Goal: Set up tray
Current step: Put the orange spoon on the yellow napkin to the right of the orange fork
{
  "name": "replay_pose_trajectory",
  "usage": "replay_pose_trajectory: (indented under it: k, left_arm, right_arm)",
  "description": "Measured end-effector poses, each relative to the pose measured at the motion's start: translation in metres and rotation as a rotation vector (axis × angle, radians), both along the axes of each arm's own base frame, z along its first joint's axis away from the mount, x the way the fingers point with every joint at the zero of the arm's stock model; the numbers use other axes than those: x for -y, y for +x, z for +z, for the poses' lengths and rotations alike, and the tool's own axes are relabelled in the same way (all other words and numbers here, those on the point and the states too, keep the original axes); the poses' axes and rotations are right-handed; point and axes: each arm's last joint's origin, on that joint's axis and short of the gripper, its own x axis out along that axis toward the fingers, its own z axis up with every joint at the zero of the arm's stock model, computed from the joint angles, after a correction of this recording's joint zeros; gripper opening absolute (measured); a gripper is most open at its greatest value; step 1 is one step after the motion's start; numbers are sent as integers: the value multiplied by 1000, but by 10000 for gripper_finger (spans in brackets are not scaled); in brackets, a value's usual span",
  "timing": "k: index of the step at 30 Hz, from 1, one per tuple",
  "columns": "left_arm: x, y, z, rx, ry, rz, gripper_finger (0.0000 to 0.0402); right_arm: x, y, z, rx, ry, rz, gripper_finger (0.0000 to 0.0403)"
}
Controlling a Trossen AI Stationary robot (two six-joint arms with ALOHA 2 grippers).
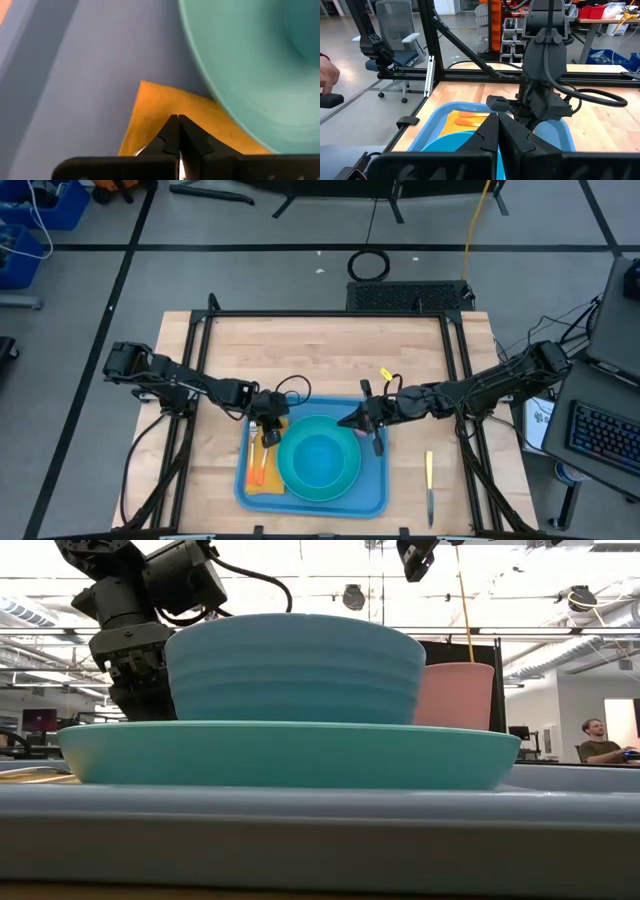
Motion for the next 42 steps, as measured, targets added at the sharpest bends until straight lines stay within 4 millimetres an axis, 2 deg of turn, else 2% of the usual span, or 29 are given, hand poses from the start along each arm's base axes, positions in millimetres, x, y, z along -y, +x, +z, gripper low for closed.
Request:
replay_pose_trajectory:
  k: [42]
  left_arm:
    - [-1,-4,-2,-49,5,27,0]
  right_arm:
    - [0,0,-1,-7,-2,0,0]
